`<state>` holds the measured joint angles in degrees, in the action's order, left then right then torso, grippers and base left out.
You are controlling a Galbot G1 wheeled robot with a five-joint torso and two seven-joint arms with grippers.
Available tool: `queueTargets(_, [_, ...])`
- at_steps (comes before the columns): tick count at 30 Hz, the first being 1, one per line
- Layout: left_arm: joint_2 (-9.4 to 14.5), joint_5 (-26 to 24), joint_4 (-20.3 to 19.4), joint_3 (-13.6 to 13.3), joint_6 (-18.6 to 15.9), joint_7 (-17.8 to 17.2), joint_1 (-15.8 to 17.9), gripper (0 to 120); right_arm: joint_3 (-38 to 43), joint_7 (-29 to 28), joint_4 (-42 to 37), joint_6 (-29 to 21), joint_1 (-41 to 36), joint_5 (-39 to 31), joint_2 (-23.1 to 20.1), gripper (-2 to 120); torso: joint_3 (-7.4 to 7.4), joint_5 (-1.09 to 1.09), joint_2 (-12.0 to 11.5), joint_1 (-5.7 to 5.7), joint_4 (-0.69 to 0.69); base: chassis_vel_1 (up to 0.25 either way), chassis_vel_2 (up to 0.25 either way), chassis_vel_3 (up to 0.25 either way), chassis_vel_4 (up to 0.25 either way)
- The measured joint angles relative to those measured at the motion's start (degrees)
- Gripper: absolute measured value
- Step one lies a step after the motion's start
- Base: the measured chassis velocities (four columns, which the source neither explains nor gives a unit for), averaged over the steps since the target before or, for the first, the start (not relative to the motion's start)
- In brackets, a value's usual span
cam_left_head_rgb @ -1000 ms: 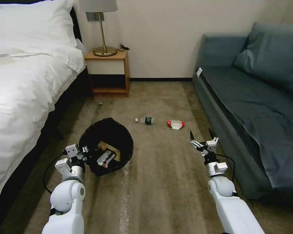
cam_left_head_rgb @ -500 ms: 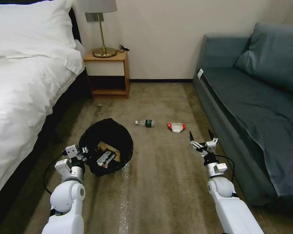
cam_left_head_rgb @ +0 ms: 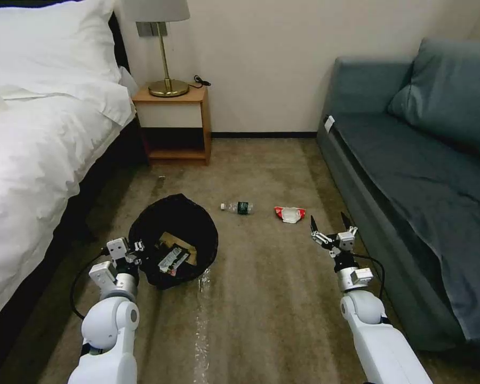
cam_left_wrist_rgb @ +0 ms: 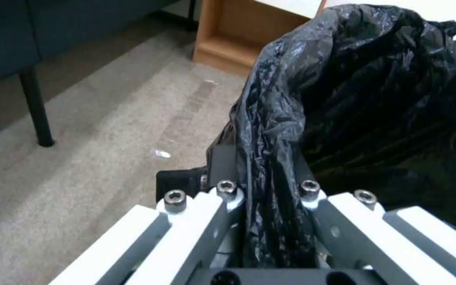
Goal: Pick up the trash bin, then pick up the garbage on the floor and place it into the trash bin.
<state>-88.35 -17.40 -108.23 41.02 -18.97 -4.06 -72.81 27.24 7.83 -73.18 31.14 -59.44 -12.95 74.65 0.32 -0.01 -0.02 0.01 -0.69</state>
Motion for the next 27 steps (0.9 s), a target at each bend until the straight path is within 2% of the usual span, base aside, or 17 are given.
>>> queueTargets(27, [0.0,-0.2,-0.2,0.2,0.0,0.0,-0.3,4,-0.1,1.0,0.7,0.4,-0.2,-0.2,0.1,98,0.00,0.00,0.0,0.00,0.00,-0.069,0.071,0.068,-0.069])
